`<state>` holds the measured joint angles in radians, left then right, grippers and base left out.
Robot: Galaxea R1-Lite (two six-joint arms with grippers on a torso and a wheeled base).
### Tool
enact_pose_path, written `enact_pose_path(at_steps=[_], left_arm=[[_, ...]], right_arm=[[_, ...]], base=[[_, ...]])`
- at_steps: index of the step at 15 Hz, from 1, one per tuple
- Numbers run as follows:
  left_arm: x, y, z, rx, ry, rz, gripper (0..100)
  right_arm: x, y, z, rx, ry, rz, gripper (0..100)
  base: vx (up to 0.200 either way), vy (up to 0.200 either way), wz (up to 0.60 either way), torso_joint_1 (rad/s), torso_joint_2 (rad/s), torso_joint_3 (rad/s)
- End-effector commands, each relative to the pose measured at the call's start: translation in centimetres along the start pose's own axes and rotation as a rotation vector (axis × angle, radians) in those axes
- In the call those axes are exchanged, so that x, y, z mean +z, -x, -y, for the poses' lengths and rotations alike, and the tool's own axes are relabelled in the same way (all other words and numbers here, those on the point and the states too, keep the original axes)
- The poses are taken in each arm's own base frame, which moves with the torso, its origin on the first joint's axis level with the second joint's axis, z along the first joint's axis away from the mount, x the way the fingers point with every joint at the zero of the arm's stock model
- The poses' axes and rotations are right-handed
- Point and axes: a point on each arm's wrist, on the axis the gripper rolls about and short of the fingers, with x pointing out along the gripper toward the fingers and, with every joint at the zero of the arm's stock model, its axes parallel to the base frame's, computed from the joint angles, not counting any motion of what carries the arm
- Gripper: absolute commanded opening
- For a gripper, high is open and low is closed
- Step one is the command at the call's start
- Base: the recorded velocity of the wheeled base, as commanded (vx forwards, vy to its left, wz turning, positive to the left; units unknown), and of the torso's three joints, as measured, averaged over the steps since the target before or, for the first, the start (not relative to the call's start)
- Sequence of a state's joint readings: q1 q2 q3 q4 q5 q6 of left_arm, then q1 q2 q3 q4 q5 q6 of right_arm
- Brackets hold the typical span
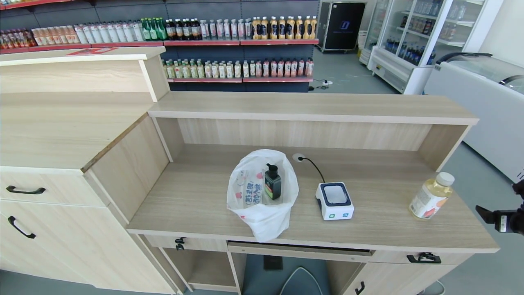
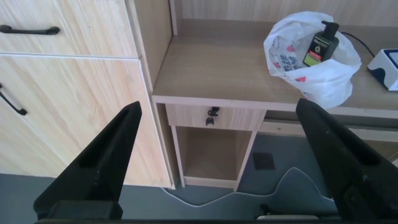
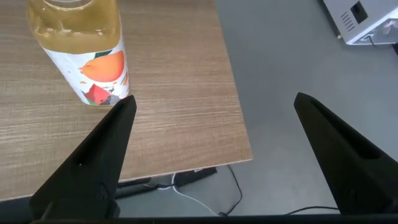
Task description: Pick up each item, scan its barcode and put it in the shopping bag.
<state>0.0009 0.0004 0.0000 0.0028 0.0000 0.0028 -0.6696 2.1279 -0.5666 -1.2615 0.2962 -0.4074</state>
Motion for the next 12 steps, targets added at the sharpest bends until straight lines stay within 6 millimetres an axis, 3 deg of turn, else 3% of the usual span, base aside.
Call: enact_pose_path(at_steps=[1,4,12], left_arm=[[0.0,0.0,0.0,0.001,0.0,0.0,100],[0.0,0.0,0.0,0.001,0.0,0.0,100],[0.0,0.0,0.0,0.001,0.0,0.0,100]], right_arm=[[0.0,-1.1,-1.2,0.05,0.007,0.009,100],[0.0,-1.7,-2.5,0.09,0.008,0.028,100],[-1.1,-3.0,-3.4,0.094,0.018,0.054,100]], base=[[0.0,0.0,0.0,0.0,0.0,0.0],[0.0,0.0,0.0,0.0,0.0,0.0],[0.0,0.0,0.0,0.0,0.0,0.0]])
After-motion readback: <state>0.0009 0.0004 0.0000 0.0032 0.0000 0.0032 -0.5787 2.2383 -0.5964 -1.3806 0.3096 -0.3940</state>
